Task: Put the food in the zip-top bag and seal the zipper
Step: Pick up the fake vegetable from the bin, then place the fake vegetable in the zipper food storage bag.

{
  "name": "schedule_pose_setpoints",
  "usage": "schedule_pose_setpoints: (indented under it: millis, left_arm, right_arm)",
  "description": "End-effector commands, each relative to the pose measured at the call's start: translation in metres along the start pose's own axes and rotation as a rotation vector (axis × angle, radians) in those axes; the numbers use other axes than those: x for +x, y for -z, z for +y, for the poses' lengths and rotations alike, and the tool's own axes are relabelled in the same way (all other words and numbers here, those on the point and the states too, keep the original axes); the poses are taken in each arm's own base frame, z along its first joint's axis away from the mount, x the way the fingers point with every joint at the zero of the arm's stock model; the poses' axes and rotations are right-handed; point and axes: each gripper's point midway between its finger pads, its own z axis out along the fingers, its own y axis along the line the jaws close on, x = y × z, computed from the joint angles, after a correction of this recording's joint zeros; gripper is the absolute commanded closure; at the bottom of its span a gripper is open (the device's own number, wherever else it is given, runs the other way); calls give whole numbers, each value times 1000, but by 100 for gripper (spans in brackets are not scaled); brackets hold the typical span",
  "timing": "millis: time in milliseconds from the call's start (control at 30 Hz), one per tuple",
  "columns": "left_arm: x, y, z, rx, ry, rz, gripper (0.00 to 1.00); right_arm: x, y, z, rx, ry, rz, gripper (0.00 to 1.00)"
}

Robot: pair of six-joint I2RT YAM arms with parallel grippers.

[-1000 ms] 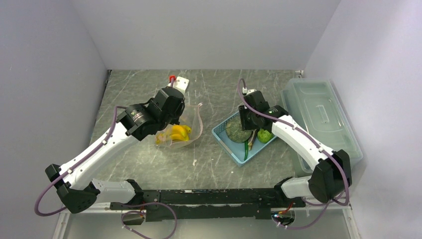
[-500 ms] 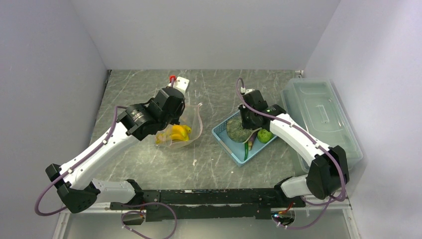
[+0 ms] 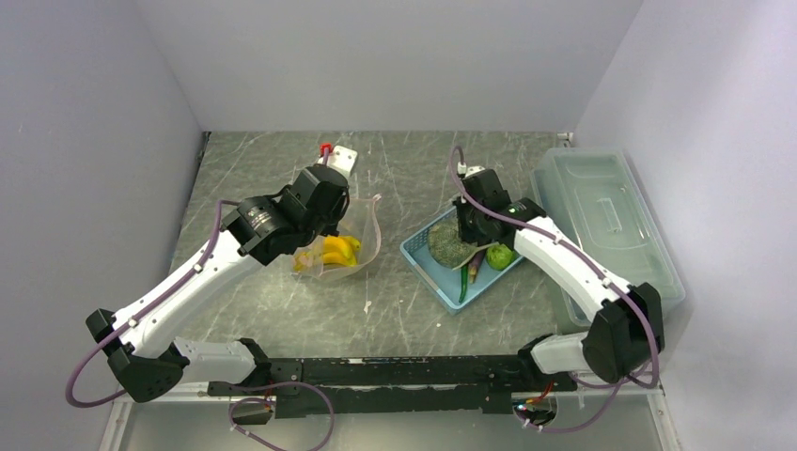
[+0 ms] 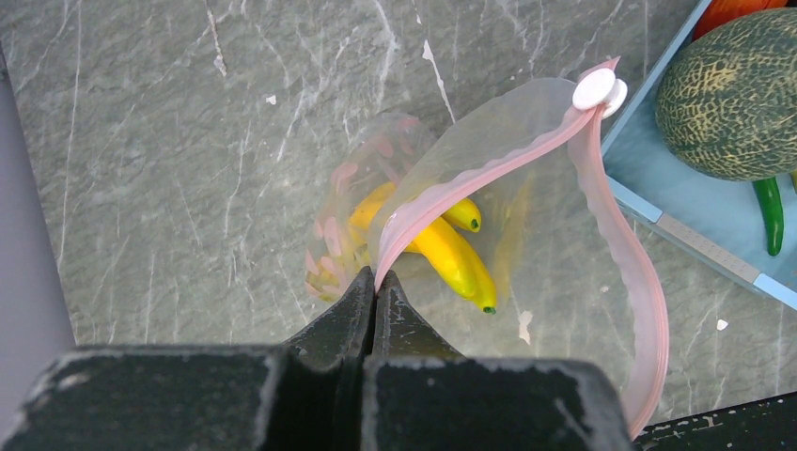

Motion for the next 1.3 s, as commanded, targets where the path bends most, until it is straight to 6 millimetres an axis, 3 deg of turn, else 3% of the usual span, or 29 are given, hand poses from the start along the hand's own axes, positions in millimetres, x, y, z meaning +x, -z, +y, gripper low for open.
schedule_pose_setpoints:
  millis: [0, 267, 500, 833, 1000, 1267]
  left_arm:
    - [-14, 9, 5, -10, 42, -47, 100]
    - [-16, 6, 2, -8, 36, -45, 100]
    - [-18, 6, 3, -12, 36, -45, 100]
    - [-19, 6, 1, -6, 42, -44, 100]
    - [-18, 6, -1, 3, 45, -43, 100]
    - [-18, 7, -1, 6, 51, -38, 100]
  right_arm:
    - [-40, 42, 8, -56, -23, -151, 100]
    - [-63, 105, 30, -182, 8, -274, 100]
    - [-74, 168, 68, -440, 87, -418, 100]
    - [-88, 247, 104, -724, 139, -605, 100]
    - [-93, 261, 117, -813, 137, -619, 100]
    - [-102, 263, 138, -898, 136, -605, 100]
